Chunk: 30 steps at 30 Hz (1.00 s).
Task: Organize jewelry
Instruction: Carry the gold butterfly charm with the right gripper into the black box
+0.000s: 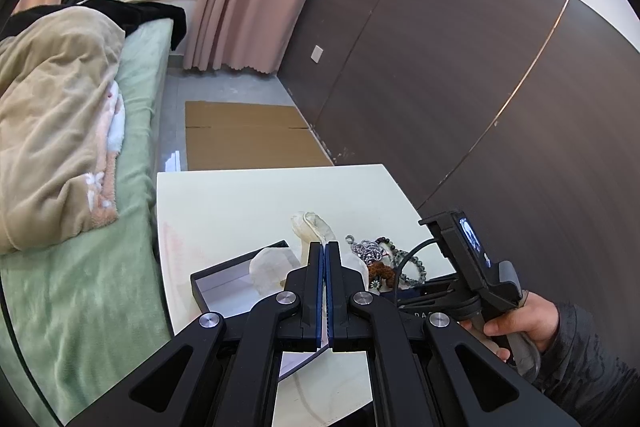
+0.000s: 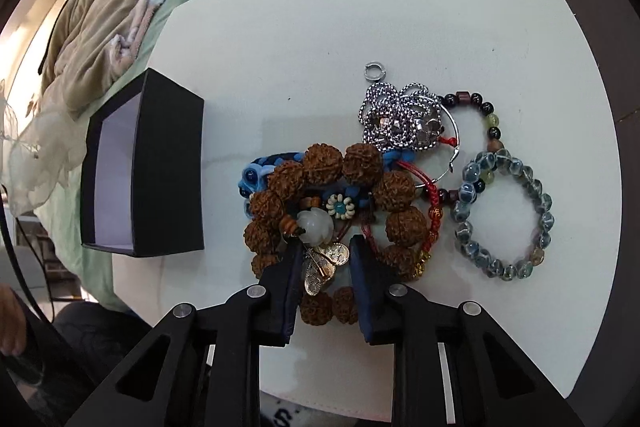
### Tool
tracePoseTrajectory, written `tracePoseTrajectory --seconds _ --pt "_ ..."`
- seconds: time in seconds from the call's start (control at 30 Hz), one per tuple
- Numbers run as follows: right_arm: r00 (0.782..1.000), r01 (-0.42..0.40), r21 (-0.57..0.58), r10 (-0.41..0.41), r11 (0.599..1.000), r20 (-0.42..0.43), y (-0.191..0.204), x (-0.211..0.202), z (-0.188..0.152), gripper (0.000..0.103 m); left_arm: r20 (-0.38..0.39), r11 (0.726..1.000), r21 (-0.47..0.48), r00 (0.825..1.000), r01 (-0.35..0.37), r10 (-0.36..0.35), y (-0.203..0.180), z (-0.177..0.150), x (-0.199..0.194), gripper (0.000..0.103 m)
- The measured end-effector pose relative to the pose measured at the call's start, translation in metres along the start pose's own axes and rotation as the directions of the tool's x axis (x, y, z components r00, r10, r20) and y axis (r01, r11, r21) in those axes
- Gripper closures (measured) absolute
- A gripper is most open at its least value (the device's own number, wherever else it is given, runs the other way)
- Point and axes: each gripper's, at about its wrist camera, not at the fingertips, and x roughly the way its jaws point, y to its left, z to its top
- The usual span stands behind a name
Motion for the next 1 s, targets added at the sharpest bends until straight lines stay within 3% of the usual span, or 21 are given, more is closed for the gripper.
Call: tracePoseTrajectory --seconds 0.43,0.53,0.73,1.0 --pt "0.998 -0.006 -0.021 0.007 1.000 0.061 0.007 -0.050 -0.011 0.084 0.022 1.000 -0.013 1.000 0.000 0.000 0.003 0.004 -0.008 0.103" --pt "0.992 -0.040 -0.026 0.043 0.999 0.115 0.014 -0.070 -0.007 0.084 0.031 1.000 -0.022 0.999 -0.005 0.006 0.007 0.005 -0.012 0.103" --pt "0.961 -0.162 -0.061 0.172 0.985 0.215 0.042 -0.087 0.017 0.084 0.031 0.998 -0.049 0.999 -0.036 0.038 0.021 0.003 -0.015 0.103" --pt "0.929 -0.307 -0.100 0.320 0.947 0.184 0.082 -0.043 0.041 0.084 0.005 0.992 -0.074 0.995 -0.100 0.101 0.041 -0.003 -0.013 0.103"
